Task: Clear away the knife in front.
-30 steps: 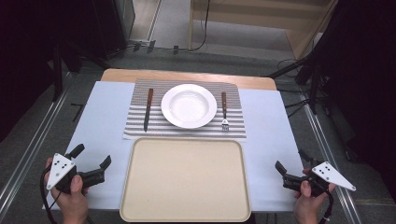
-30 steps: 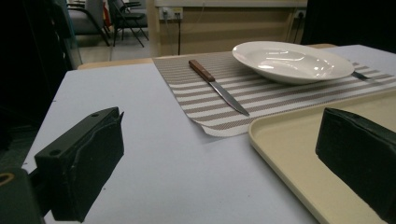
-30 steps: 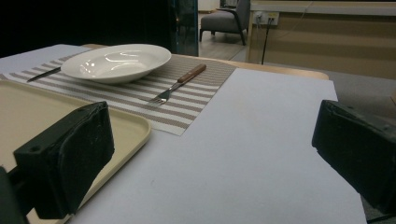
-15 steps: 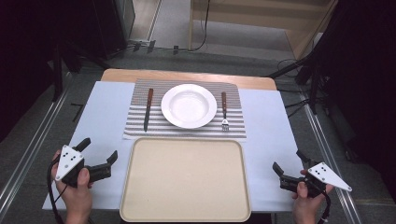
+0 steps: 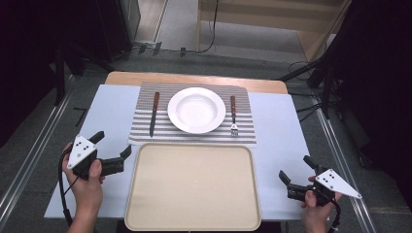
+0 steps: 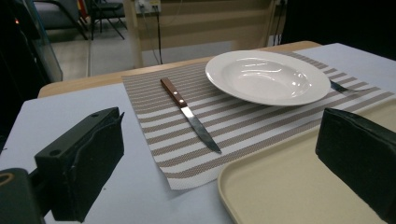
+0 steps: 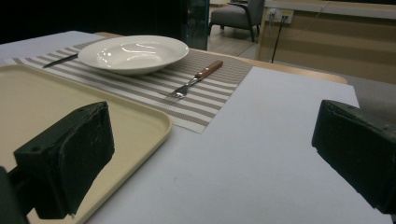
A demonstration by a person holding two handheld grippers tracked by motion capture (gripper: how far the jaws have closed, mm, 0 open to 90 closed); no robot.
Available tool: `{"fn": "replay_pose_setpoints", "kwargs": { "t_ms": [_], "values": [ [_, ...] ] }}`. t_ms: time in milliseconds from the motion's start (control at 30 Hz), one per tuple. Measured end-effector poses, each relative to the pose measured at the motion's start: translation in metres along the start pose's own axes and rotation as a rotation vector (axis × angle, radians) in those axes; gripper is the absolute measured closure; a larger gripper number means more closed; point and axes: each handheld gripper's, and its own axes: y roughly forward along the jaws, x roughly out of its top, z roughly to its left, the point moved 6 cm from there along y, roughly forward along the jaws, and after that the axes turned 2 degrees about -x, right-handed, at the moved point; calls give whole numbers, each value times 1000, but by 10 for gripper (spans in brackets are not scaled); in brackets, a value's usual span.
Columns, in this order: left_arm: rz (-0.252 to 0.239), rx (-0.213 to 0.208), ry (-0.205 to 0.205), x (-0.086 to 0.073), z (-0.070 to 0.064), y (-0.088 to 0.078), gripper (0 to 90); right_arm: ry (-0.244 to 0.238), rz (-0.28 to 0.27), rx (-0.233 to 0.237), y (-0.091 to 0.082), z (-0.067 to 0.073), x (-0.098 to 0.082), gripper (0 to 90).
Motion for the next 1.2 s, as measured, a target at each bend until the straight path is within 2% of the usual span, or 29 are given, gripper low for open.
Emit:
{"fn": "replay_pose_setpoints", "kwargs": {
  "t_ms": [67, 267, 533, 733, 867, 1033, 1200],
  "values": [
    [9, -6, 16, 3, 1, 4, 3, 5, -3, 17, 2, 1, 1, 0],
    [11, -15, 0, 7, 4, 17, 3, -7, -2, 19, 0, 3, 2, 0],
    [24, -54, 14, 16, -5, 44, 2, 7, -19, 16, -2, 1, 3, 0],
    [37, -67, 13, 21, -6, 60, 2, 8, -15, 5, -1, 1, 3, 0],
    [51, -69, 0, 27, 0, 76, 3, 7, -5, 15, 1, 1, 1, 0],
    [50, -70, -18, 33, 6, 87, 3, -1, -7, -6, 2, 0, 1, 0],
    [63, -71, -36, 38, 11, 98, 3, 2, 1, -1, 3, 0, 0, 0]
  ]
}}
